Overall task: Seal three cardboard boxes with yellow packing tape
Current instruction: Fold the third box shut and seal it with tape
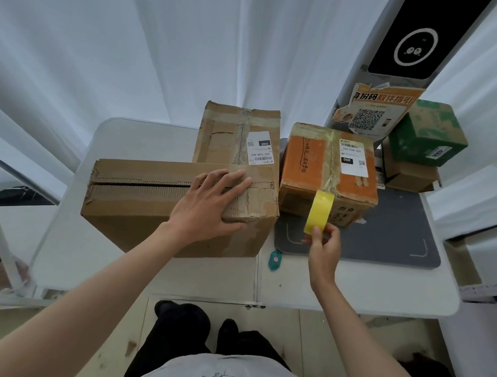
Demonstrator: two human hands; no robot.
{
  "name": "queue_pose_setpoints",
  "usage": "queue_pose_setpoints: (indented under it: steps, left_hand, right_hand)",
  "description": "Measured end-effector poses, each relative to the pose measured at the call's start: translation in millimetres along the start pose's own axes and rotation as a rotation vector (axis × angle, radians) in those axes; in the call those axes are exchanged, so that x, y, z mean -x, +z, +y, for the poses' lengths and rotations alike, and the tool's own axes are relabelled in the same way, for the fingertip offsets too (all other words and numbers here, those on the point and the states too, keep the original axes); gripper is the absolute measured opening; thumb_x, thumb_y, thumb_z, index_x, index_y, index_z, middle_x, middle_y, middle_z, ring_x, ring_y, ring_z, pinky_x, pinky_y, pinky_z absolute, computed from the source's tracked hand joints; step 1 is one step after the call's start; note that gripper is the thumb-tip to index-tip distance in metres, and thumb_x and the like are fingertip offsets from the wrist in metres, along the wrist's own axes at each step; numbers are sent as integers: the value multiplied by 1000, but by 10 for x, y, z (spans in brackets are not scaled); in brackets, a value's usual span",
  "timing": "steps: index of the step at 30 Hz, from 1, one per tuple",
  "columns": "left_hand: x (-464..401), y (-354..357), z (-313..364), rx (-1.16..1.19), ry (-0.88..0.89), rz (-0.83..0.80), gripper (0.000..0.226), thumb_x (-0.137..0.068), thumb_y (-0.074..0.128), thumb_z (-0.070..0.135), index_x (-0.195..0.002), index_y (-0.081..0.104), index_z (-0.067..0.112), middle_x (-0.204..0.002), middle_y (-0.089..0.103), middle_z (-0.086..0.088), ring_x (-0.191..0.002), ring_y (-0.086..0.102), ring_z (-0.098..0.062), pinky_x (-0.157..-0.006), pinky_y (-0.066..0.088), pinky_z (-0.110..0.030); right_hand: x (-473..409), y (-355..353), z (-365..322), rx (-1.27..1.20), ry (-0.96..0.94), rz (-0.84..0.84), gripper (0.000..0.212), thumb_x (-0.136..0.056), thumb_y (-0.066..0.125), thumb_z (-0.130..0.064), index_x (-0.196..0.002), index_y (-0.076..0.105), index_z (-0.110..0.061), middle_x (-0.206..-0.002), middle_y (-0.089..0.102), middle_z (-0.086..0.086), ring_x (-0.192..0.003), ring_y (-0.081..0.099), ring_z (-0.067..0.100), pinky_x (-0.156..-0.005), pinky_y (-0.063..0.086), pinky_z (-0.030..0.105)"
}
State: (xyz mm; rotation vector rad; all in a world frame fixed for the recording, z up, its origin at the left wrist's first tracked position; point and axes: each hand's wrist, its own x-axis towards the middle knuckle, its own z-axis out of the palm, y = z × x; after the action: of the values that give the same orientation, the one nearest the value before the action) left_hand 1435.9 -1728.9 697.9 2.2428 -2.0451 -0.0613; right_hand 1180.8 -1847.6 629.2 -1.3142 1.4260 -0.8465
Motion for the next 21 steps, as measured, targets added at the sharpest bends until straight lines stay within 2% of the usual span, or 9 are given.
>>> queue_pose_setpoints:
  steps: [3,5,8,10,12,14,16,17,21]
  left_hand:
    - [0,-22,6,23,-5,-6,93,-89,41,79,-162,6,33,-166,10,9,-152,9,-21,-125,9,-44]
    - [17,-49,15,38,-8,-11,92,-90,38,79,-162,4,33,-167,8,10,-153,7,-20,-126,8,-44]
    - [27,-119,46,131,-47,5,93,-90,38,80,-163,6,32,-166,18,11,-152,11,-15,-125,13,-42]
    - [-4,-201,59,361,-142,21,93,-88,45,78,-162,7,36,-160,34,12,-149,22,-12,-123,17,-38]
    - [-65,-318,36,710,-260,58,93,-87,55,70,-161,9,39,-156,42,12,-141,38,-13,-118,30,-38]
    - [-124,-466,-21,943,-355,159,86,-93,67,48,-161,17,32,-154,43,7,-128,52,-13,-110,46,-41]
    - [-168,-620,-111,882,-359,290,79,-94,71,27,-159,27,26,-153,43,2,-122,56,-14,-106,49,-39]
    - [-182,-688,-144,816,-322,328,78,-92,74,23,-158,32,25,-151,45,2,-122,56,-14,-105,48,-35]
    - [-276,-909,-178,655,-146,334,66,-85,82,24,-145,55,21,-133,55,7,-120,56,-11,-107,46,-36]
  right_hand:
    - [147,148,-599,-145,-167,-76,22,-108,46,-19,-129,45,-17,-112,67,1,-91,73,19,-87,59,30]
    - [215,314,-949,-215,-271,-175,30,-108,45,-19,-138,40,-20,-114,68,-1,-93,73,20,-88,59,28]
    - [314,570,-1329,-282,-353,-317,34,-108,44,-14,-130,41,-39,-113,68,-6,-96,73,23,-90,59,35]
    - [350,723,-1424,-247,-371,-377,29,-108,45,-13,-129,43,-33,-119,65,-3,-101,72,20,-94,58,39]
    - [371,848,-1400,-151,-383,-420,28,-107,47,-15,-133,44,-25,-123,63,-5,-107,68,10,-98,55,40]
    - [398,921,-1323,-95,-368,-466,28,-107,48,-19,-134,45,-27,-122,63,-10,-111,66,9,-99,55,43]
    - [415,950,-1257,-76,-355,-480,27,-107,48,-22,-133,47,-29,-122,63,-9,-112,66,13,-99,55,48]
    - [404,962,-1227,-63,-355,-483,25,-107,48,-22,-131,47,-28,-122,63,-7,-108,68,13,-98,55,49]
    - [403,989,-1251,23,-424,-496,20,-107,48,-26,-127,48,-27,-115,61,-7,-94,69,11,-95,55,50]
